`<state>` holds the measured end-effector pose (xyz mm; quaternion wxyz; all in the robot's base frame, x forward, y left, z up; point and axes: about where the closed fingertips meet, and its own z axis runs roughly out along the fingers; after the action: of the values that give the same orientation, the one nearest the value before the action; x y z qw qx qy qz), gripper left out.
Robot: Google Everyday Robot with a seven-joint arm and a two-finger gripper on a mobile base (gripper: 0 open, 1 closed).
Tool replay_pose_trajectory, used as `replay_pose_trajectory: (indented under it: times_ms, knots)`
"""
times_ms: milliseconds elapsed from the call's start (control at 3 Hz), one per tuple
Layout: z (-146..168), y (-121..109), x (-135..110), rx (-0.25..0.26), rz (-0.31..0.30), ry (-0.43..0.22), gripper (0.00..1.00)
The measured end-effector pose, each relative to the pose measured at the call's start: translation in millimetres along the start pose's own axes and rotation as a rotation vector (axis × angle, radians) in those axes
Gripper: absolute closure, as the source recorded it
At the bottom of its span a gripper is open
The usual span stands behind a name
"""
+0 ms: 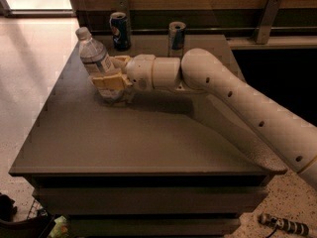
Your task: Place blue plastic bottle upright
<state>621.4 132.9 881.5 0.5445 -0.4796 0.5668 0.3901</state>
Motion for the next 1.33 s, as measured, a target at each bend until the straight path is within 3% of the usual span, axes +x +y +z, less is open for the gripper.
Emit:
replay_pose_trajectory:
  times_ms: [667, 1333]
  knots:
    - [-3.6, -0.3, 0.3, 0.012, 0.007, -0.003, 0.99]
    - [-3.6, -0.2, 0.0, 0.012, 0.007, -0.003, 0.53]
